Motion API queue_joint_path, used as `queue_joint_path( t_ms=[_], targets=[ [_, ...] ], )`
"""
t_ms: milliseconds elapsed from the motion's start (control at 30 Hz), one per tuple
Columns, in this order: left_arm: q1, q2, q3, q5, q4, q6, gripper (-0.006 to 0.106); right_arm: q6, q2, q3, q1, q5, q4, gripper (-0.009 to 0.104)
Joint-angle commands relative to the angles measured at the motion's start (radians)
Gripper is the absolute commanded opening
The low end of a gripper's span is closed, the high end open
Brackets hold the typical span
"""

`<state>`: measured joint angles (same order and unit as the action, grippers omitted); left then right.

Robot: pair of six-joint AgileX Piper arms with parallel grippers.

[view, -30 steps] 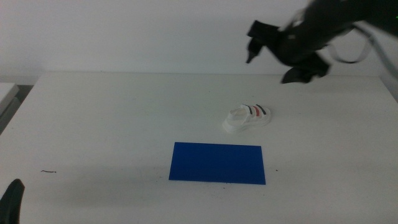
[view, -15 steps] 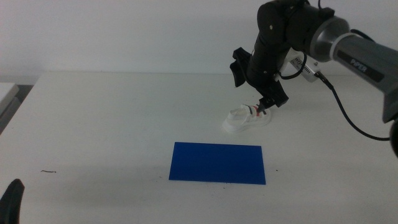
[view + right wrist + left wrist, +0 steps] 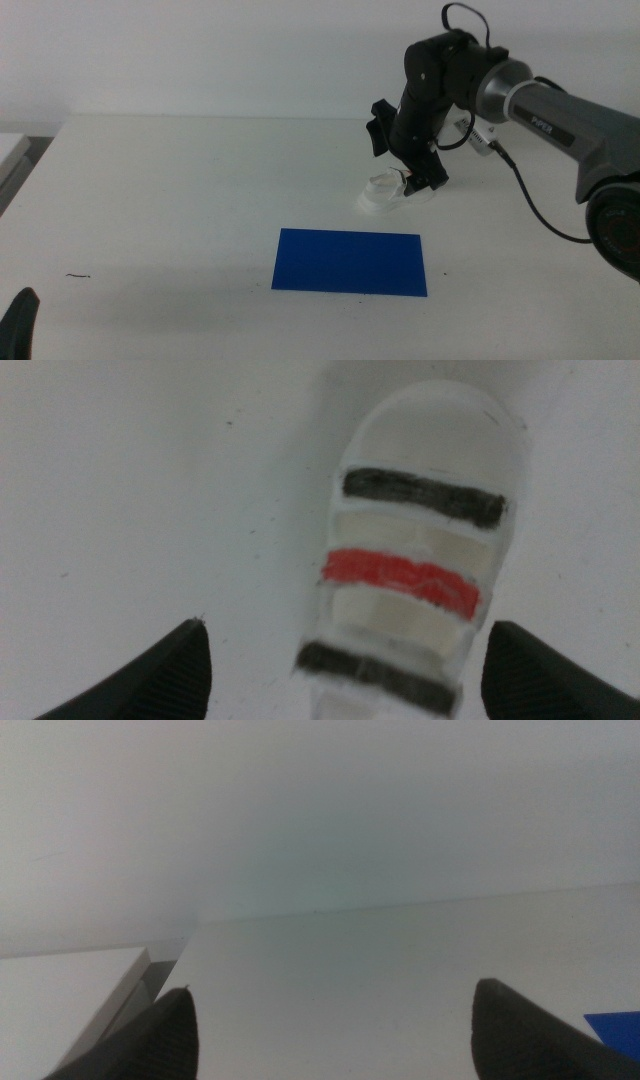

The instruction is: Use one arm to grab the shoe from the table and place it on the mat.

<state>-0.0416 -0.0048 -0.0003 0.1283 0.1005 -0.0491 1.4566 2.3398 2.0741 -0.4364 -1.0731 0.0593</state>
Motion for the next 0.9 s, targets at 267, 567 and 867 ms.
queue_joint_path(
  t_ms=[267, 567, 867],
  targets=[
    [-0.007, 0.005, 0.0, -0.013, -0.004, -0.001, 0.094, -0.027, 0.047, 0.003, 0.019, 0.012, -0.011, 0.082],
    [-0.007, 0.005, 0.0, -0.013, -0.004, -0.001, 0.094, -0.017, -0.003, 0.001, 0.008, -0.056, -0.006, -0.001],
    [-0.007, 0.005, 0.0, -0.013, -0.004, -0.001, 0.094, -0.041, -0.216, -0.164, -0.148, -0.148, 0.055, -0.001]
  ],
)
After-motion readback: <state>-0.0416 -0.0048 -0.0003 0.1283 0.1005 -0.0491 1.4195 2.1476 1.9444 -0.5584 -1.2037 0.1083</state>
